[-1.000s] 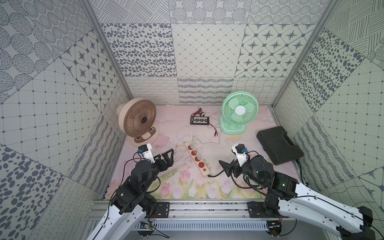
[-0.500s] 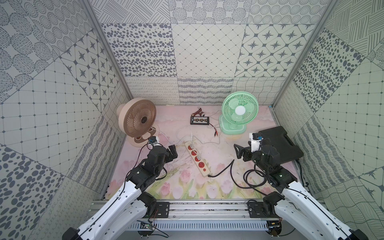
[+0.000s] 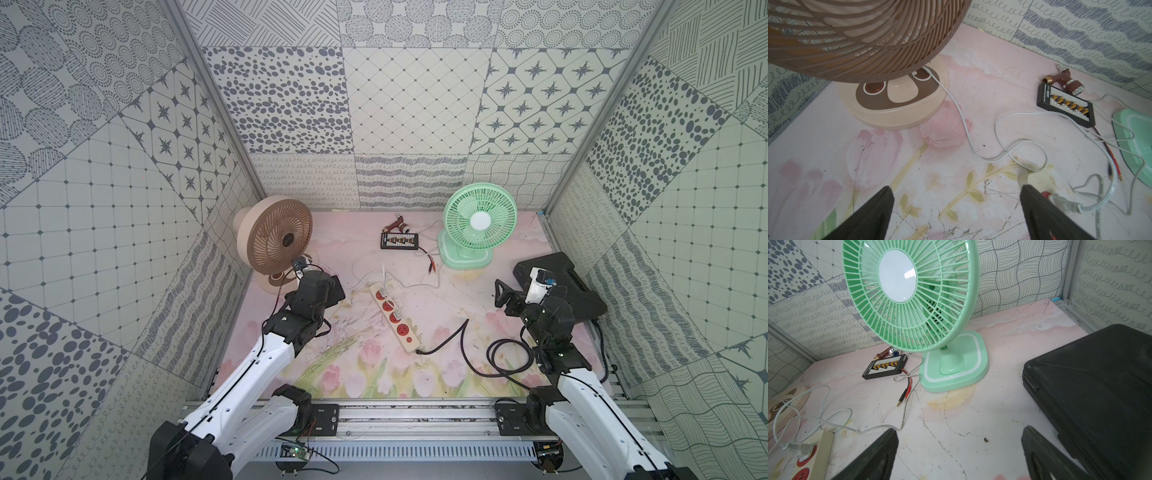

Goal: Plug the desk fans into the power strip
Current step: Reset both arms

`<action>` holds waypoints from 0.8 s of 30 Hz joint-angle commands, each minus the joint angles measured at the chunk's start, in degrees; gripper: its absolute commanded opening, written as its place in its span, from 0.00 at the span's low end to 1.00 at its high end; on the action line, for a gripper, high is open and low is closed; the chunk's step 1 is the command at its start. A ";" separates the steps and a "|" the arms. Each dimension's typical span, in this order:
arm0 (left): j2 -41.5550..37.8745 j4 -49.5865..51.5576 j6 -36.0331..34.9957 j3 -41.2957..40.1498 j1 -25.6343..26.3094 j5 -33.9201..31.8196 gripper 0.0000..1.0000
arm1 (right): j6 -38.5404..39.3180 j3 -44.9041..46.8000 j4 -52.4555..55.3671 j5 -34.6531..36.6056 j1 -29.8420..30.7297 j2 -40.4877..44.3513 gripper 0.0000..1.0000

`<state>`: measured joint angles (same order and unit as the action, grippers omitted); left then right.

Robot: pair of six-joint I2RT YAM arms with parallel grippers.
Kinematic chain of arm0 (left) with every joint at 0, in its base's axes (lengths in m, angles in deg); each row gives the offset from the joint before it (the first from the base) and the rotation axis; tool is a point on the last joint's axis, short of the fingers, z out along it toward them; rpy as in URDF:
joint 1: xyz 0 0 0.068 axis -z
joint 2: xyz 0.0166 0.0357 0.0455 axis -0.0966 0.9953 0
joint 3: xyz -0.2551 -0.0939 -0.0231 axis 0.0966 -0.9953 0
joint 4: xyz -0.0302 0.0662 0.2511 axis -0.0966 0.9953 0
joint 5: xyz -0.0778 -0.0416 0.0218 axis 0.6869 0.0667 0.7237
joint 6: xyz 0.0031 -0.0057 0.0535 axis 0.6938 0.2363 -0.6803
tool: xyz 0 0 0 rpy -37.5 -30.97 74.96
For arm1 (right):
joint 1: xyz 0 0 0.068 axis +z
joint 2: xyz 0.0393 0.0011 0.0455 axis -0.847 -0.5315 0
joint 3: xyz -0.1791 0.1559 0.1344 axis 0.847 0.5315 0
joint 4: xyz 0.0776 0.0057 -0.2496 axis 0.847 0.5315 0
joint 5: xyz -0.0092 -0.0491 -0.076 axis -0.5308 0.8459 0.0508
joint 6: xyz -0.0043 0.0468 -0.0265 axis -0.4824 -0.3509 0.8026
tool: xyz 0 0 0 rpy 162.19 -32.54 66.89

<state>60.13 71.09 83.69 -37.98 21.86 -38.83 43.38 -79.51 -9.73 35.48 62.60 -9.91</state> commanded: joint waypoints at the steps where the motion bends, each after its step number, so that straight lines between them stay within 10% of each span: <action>1: 0.61 -7.85 -8.72 -2.30 -2.70 2.36 0.99 | -0.23 1.60 -8.47 2.25 -1.17 -1.07 0.97; 24: 17.15 -38.81 -22.52 -11.71 -7.44 12.30 0.99 | 5.94 4.86 -25.56 9.31 -5.29 -18.79 0.97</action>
<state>73.72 45.83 66.66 -50.15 15.11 -30.72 47.81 -74.78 -29.05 43.42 57.60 -27.48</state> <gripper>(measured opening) 0.995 0.970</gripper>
